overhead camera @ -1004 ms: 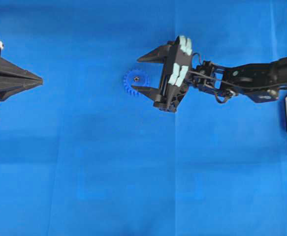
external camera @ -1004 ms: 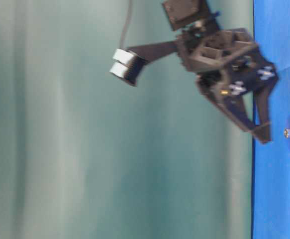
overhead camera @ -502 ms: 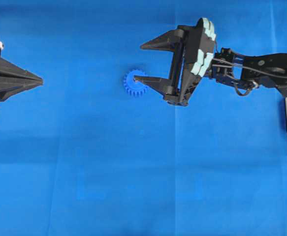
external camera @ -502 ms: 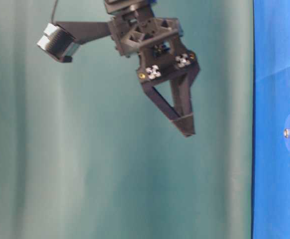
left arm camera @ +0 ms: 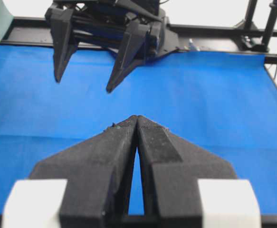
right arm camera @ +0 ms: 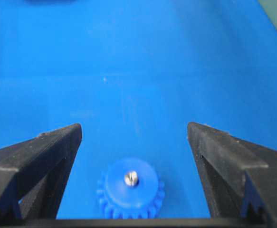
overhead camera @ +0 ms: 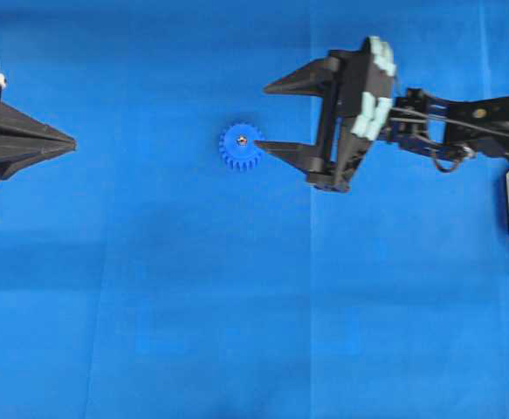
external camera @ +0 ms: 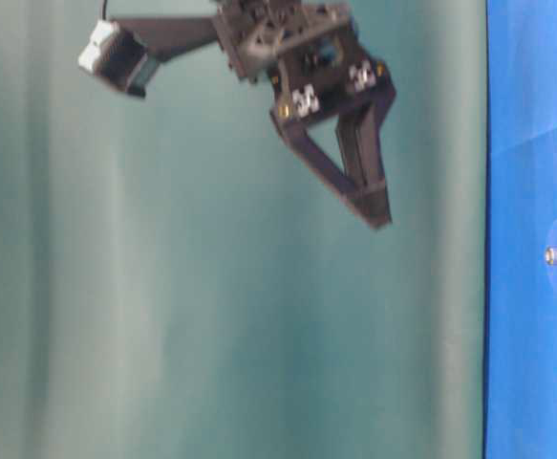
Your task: Insert the shaft placed at a random location into the center hole of the small gear at another random location.
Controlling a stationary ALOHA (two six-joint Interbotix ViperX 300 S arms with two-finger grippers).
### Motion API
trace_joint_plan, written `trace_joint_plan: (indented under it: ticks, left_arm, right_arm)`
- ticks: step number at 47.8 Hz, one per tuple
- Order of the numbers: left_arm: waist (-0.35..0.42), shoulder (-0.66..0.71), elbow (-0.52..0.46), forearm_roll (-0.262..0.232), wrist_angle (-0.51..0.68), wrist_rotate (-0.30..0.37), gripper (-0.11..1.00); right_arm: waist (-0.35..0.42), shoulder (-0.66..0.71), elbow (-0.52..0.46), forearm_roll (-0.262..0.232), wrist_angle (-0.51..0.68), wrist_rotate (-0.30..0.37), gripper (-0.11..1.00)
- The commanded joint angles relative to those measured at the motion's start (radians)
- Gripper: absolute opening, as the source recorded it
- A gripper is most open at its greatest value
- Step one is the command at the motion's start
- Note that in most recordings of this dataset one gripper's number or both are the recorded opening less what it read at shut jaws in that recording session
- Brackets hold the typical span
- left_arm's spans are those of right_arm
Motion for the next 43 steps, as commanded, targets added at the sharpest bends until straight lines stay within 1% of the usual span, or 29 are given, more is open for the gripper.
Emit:
trace_joint_plan:
  ticks: [1,15,22,31,43]
  left_arm:
    - [0.000,0.003,-0.008,0.002,-0.005,-0.002,0.00]
    - [0.000,0.003,-0.005,0.003,-0.005,-0.002,0.00]
    - [0.000,0.003,-0.005,0.002,-0.005,-0.002,0.00]
    - [0.002,0.003,-0.005,0.003,-0.005,-0.002,0.00]
    - [0.000,0.003,-0.003,0.002,-0.005,-0.002,0.00]
  right_arm:
    - [0.002,-0.057,0.026,0.000,-0.003,0.002,0.83]
    - [0.006,-0.225,0.166,0.002,0.002,0.006,0.83]
    - [0.006,-0.295,0.210,0.002,0.020,0.006,0.83]
    - [0.006,-0.348,0.236,0.003,0.052,0.006,0.83]
    - [0.006,-0.350,0.236,0.002,0.064,0.006,0.83]
